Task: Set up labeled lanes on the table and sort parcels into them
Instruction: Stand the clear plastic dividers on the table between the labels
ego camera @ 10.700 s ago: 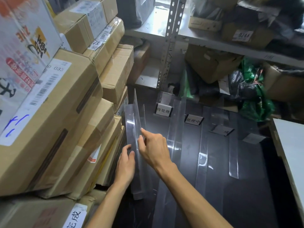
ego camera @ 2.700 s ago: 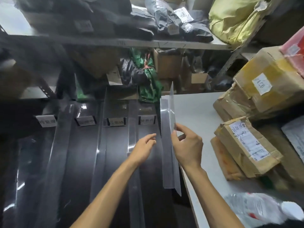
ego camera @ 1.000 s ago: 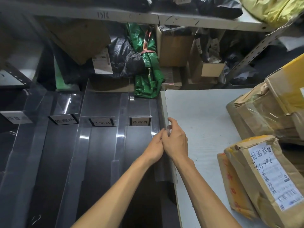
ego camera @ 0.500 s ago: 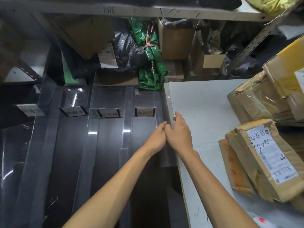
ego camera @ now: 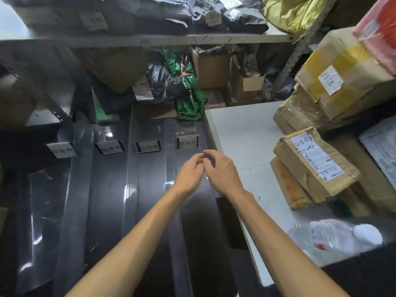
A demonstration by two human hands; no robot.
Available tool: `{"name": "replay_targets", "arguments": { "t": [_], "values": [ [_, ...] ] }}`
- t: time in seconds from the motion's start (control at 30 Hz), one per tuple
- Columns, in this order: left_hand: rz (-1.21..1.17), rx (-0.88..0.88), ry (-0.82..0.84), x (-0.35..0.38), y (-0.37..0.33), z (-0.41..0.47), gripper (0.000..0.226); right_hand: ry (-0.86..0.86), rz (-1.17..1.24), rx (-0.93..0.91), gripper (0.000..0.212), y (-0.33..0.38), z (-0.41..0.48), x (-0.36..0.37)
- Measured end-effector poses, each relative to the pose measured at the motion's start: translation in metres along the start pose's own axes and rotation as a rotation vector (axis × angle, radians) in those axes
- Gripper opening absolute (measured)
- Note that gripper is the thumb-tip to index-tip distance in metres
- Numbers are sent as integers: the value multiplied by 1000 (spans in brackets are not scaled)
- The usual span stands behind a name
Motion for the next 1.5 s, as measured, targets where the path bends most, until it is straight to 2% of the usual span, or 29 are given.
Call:
{"name": "replay_targets", "arguments": {
  "t": [0.1,0.3,0.47,0.63,0.73,0.93,1.07,1.2,1.37,1.5],
  "values": [
    [30,70,-45,-25,-7,-37,40,-1,79,-75,34,23,-23,0],
    [45,114,-271,-96,-8,-134,37,37,182,-253,25,85,-81,22],
    [-7,109,-416,-150,13,-215,36,175,234,-361,23,149,-136,72],
    [-38,30,-551,-214,61,-263,33,291,177,-443,24,208,-168,127],
    [-10,-15,-646,-253,95,-283,34,356,118,-426,29,237,-171,167],
    [-12,-179,-705,-330,172,-287,38,426,119,-310,36,296,-164,263],
    [84,-371,-610,-348,219,-258,54,417,218,-188,37,309,-161,310],
    [58,-503,-532,-344,249,-223,65,430,245,-65,30,291,-156,325],
    [46,-604,-601,-348,274,-209,40,462,284,32,17,275,-149,309],
    [-29,-630,-751,-355,273,-210,32,463,354,29,17,280,-148,292]
  ]
}}
Point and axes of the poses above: each hand's wrist, its own z-axis towards the middle knuckle, its own x-axis out of the palm, y = z × x, the point moved 3 cm from there along z, towards the middle knuckle, and after that the axes turned 7 degrees about -z, right-handed, at the moved point
